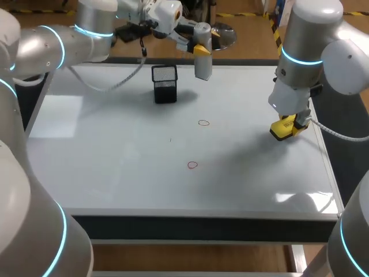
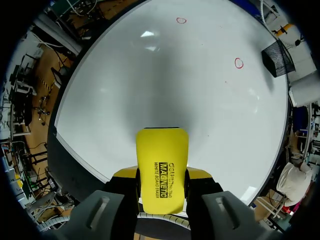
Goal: Pick up the inspection probe, press it on each red-marked spot on the whiteboard one by one, put down the probe, pick up the eraser, and wipe off all the red marks.
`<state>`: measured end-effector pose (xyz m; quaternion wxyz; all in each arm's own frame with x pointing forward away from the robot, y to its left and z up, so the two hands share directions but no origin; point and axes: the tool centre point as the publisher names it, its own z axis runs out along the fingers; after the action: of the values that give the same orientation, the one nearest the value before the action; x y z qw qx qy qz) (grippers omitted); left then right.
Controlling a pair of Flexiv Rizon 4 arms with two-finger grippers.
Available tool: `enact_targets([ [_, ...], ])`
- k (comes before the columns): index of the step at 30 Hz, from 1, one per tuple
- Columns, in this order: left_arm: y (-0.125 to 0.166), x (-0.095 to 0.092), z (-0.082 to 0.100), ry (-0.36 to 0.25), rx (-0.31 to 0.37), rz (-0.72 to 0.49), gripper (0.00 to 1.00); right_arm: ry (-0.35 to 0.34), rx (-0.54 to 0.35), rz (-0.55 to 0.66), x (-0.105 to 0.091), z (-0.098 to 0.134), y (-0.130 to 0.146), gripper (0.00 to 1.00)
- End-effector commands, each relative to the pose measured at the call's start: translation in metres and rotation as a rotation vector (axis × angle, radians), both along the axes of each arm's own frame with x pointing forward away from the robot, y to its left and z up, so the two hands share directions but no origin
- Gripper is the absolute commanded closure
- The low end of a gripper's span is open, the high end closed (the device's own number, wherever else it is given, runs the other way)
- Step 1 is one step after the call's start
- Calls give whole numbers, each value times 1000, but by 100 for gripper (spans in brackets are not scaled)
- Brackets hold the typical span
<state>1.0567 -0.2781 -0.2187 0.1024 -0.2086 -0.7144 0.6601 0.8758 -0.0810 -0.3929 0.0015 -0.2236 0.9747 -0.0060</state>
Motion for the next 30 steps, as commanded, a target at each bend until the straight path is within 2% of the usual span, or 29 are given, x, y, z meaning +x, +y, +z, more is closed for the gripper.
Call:
enact_targets([
  [1, -1, 14, -6, 19, 28, -242, 100, 0, -3, 1, 0, 0, 0, 100],
  [11, -2, 20, -10, 42, 17, -265, 100, 0, -3, 1, 0, 0, 0, 100],
  [30, -2, 19, -9, 38, 18, -266, 100, 0, -3, 1, 0, 0, 0, 100],
])
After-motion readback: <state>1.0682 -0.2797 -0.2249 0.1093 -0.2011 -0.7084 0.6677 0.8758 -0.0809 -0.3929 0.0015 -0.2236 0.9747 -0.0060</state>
